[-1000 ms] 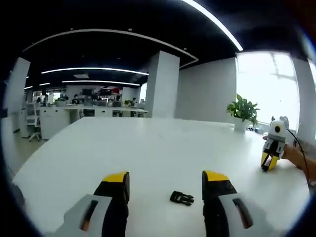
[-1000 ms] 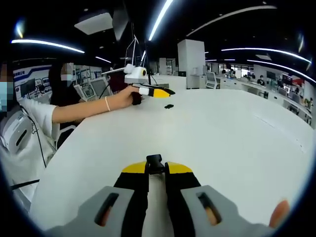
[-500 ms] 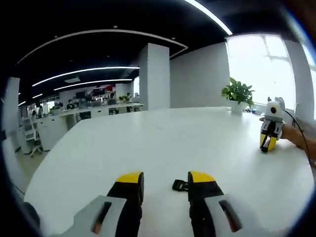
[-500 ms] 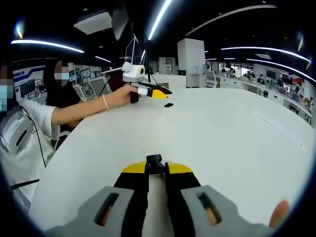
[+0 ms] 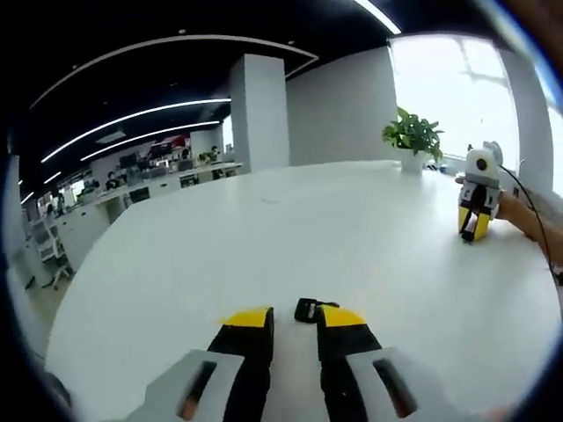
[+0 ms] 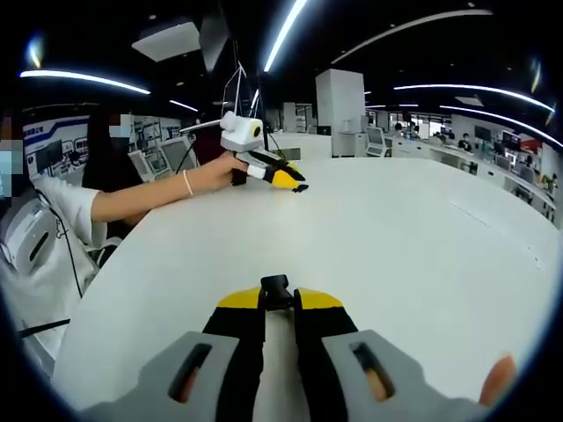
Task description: Snap the two parts of the plastic buckle together until the buckle closes and remains connected.
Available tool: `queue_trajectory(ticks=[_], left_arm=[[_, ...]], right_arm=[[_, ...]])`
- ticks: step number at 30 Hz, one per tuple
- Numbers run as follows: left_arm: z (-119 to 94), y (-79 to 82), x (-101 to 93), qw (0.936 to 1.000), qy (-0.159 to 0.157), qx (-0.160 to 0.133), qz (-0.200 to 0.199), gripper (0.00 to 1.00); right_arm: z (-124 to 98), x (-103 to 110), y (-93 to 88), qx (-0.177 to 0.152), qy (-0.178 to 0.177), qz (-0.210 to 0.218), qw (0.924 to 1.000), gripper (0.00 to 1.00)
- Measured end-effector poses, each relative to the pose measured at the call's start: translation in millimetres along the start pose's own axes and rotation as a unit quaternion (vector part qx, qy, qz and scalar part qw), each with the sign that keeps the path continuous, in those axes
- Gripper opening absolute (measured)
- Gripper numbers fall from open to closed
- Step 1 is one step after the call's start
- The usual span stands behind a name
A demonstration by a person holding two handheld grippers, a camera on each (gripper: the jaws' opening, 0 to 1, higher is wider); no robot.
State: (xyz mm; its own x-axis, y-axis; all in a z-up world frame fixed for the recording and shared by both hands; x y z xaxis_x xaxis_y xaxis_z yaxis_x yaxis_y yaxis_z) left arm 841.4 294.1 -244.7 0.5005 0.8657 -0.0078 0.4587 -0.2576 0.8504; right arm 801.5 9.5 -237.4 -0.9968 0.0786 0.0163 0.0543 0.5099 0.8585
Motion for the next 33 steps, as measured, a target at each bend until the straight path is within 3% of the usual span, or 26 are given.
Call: queue_trajectory(ticks=[9, 19, 21, 25, 28, 33], left_arm=[[1.3, -0.5, -8.5, 0.9998, -0.018, 0.004, 0.010, 0.00], [0.5, 3.3, -8.2, 0.9999, -0.011, -0.001, 0.010, 0.00], [-1.4, 6.6, -5.1, 0.9999, -0.006, -0.014, 0.002, 0.03], [-3.1, -0.3, 6.1, 0.9996, 0.016, -0.003, -0.021, 0.12], [-5.4, -1.0, 8.4, 0.9980, 0.001, -0.015, -0.061, 0.21], [-10.8, -1.8, 16.7, 0.9964, 0.009, -0.027, -0.080, 0.30]], right_arm=[[-0.2, -2.5, -0.3, 0.001, 0.000, 0.000, 1.0000, 0.12], [0.7, 2.5, -0.9, 0.001, -0.001, 0.000, 1.0000, 0.12], [0.6, 2.5, -0.7, 0.001, -0.001, 0.000, 1.0000, 0.12], [0.6, 2.5, -0.6, 0.001, 0.000, 0.000, 1.0000, 0.12], [0.7, 2.7, -0.6, 0.001, 0.000, 0.000, 1.0000, 0.12], [0.8, 1.9, -0.8, 0.001, 0.000, 0.000, 1.0000, 0.12]])
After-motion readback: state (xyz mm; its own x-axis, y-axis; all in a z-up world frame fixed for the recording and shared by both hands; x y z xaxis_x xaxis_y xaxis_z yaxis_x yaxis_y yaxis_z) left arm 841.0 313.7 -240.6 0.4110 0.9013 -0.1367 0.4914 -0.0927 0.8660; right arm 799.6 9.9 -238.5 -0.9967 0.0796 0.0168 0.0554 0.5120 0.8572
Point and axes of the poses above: the point that each gripper's makers call its tool centre point, and the gripper's own axes: z roughly forward along the fingers, x roughly to its left, y roughly out of its top, the point moved 3 cm from there along -z, roughly backward along the fingers, and after that the axes turned 7 degrees about x, right-handed, at the moved point
